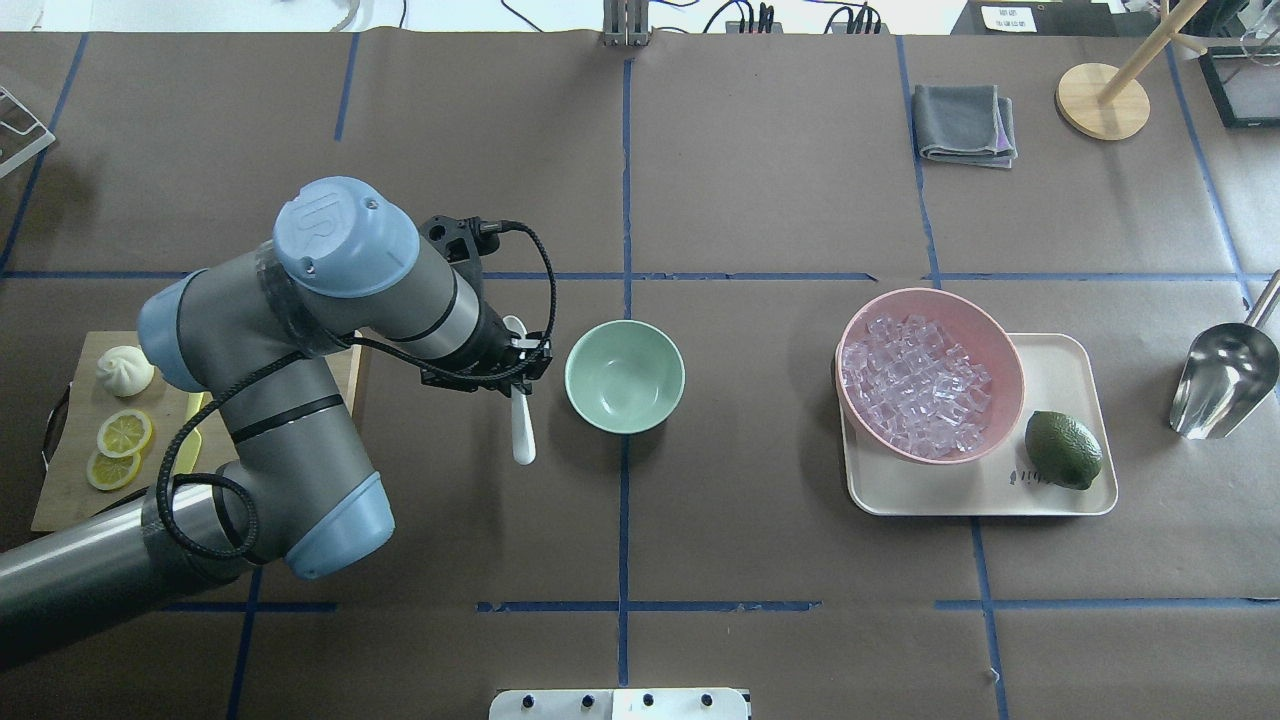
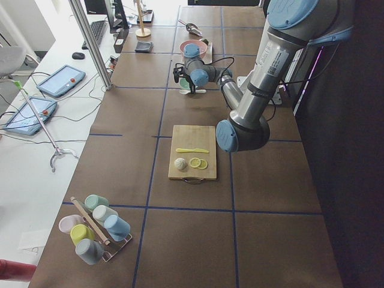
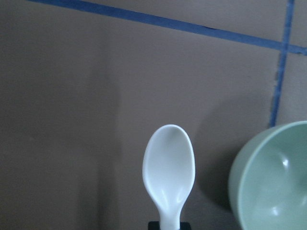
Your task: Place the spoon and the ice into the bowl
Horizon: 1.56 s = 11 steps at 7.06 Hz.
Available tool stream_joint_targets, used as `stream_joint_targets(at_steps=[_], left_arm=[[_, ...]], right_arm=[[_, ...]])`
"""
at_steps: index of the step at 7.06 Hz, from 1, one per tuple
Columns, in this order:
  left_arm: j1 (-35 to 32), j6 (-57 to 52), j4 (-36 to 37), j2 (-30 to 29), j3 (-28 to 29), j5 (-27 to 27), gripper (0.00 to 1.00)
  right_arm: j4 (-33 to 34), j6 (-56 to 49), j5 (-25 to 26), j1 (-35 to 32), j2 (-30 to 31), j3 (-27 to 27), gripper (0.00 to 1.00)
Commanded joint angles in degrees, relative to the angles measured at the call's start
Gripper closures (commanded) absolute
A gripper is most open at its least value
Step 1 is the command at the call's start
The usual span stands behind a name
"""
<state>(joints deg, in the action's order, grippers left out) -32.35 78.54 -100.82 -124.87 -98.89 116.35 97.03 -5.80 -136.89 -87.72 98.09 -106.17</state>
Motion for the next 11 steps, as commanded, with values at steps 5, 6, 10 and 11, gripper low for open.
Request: stream_joint_targets(at_steps=[5,6,10,11], left_arm=[[2.1,0.1,-0.3,-10.9,11.8,0.0,0.91],[2.7,0.1,-0.3,-10.9,11.8,0.0,0.76],[2.0,0.2,-0.4,-10.6,10.5,-0.2,0.09],[0.6,0.3,-0.3,-10.0,8.3,-0.1,0.09]], right_arm=[[0.0,0.0,-2.1,0.0,0.2,-0.1,0.0],[0.0,0.1,-2.5,0.0,0.2,-0.1,0.0],[-0.3,15.6,-5.1,7.7,-0.9,-5.4,0.01],[-1.5,27.0,-4.8,12.4,-3.4,-8.2,0.01]])
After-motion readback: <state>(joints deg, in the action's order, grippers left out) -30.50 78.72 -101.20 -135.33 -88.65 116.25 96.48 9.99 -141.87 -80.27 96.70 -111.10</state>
